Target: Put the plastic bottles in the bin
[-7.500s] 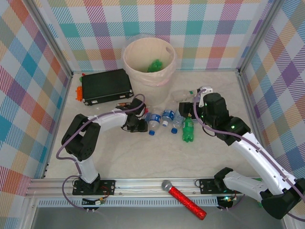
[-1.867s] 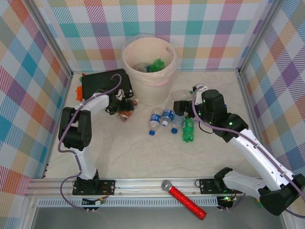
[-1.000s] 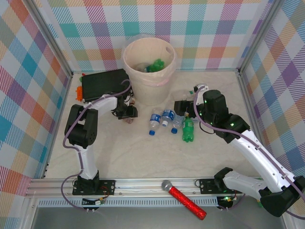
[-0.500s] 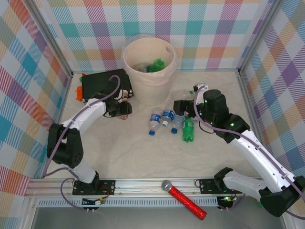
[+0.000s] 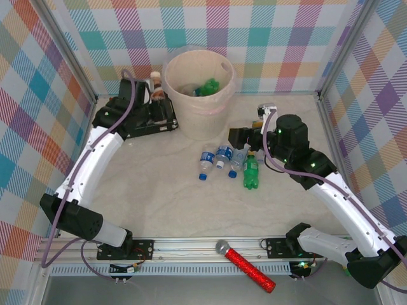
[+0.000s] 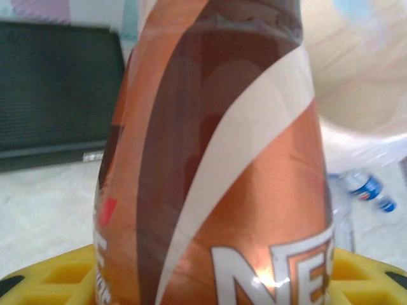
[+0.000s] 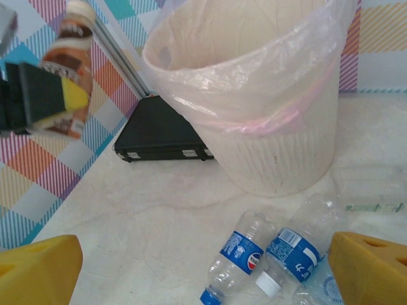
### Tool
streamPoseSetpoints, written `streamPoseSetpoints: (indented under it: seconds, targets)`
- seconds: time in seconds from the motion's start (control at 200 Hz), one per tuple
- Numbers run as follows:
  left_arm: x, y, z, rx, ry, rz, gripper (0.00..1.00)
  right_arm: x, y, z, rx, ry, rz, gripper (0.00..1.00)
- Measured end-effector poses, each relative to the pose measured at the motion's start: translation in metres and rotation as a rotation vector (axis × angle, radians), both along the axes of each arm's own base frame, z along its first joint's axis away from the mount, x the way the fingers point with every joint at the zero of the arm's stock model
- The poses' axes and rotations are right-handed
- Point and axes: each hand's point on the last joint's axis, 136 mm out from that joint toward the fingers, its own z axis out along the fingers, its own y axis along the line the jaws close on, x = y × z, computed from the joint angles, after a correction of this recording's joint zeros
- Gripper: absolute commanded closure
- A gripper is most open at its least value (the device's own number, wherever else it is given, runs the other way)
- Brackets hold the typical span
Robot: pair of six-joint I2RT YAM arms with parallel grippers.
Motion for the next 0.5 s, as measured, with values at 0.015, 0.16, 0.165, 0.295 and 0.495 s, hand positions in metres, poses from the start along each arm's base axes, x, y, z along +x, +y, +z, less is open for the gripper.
streamPoseSetpoints:
  seconds: [0.015,0.16,0.165,0.295,0.495]
  targets:
    - [0.001,-0.001,0.005,-0.004,-0.012,-0.001,0.49,0.0,0.0,0.0,-0.001,-0.001,0.001,0.01]
    - [0.025,-0.01,0.048,-0.044,-0.116,0.0,0.49,0.0,0.0,0.0,-0.005,-0.003,0.002,0.01]
    - [0.027,-0.01,0.049,-0.046,-0.121,0.0,0.49,0.0,0.0,0.0,-0.005,-0.004,0.003,0.01]
    - [0.057,-0.023,0.058,-0.072,-0.154,0.002,0.5,0.0,0.0,0.0,-0.008,-0.005,0.003,0.01]
    - [0.104,-0.047,0.052,-0.118,-0.165,0.006,0.5,-0.001,-0.001,0.0,-0.011,-0.007,0.002,0.01]
